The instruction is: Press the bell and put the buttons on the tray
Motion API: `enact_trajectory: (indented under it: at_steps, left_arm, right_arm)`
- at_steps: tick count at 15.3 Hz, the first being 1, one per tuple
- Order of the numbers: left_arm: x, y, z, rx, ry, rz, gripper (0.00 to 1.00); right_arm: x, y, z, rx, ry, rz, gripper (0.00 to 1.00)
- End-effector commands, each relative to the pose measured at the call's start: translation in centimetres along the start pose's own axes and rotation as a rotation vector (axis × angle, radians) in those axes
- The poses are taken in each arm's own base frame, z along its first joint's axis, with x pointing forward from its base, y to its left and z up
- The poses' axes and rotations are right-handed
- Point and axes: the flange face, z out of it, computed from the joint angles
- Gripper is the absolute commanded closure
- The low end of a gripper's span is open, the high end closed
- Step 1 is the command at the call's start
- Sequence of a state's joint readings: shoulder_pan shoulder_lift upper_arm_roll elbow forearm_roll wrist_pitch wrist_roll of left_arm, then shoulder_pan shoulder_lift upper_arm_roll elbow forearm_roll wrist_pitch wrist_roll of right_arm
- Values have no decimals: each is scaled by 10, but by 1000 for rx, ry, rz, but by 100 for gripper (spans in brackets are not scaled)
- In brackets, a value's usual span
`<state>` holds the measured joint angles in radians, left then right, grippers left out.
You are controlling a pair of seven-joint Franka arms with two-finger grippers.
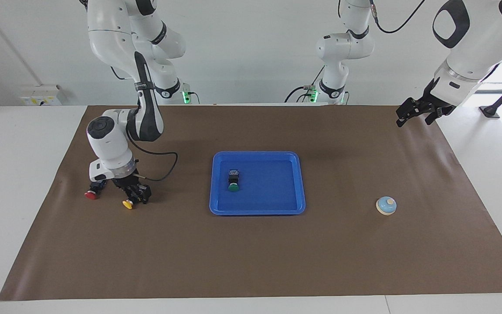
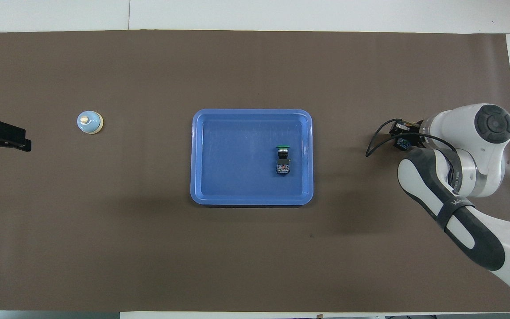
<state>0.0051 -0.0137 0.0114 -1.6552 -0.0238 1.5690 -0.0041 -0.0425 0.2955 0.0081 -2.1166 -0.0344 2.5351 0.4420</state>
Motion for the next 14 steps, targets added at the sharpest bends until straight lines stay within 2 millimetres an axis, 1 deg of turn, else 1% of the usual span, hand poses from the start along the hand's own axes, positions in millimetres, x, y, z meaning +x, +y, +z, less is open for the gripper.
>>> enact_trajectory:
  at_steps: [1,2,4,6,7,8,9,11,12,13,14]
  left_arm:
    - [-1,-1,-5,10,-3,-4,0]
    - [-1,-1,-5,8,-3,-4,0]
    - [-1,-2,-5,10,-3,-5,0]
    - [-1,-1,-5,8,-3,-4,0]
    - [-1,-2,-5,8,-3,-5,0]
    - [-1,-1,-5,8,-3,-4,0]
    - [-1,-1,-5,8,-3,-4,0]
    - [-1,-1,-5,8,-3,-4,0]
    - [-1,-1,-5,10,-3,-4,0]
    - [-1,-1,-5,10,-3,-4,0]
    - [-1,-1,-5,8,-3,-4,0]
  right_arm:
    - [-3,-5,-6,-4,-3,-38,100]
    - [3,-9,-15,-10,-12,-42,100]
    - [17,-29,-44,-24,-40,-62,100]
    - [21,-64,-79,-39,-73,-105,100]
    - [22,-86,-102,-43,-83,-128,100]
    - [22,-111,-119,-47,-96,-155,100]
    - [18,-138,-133,-50,-115,-176,100]
    - [-4,-194,-158,-50,-130,-184,100]
    - [-22,-222,-166,-44,-127,-182,100]
    - [-49,-253,-172,-23,-133,-189,100]
    - [-71,-275,-173,5,-147,-209,100]
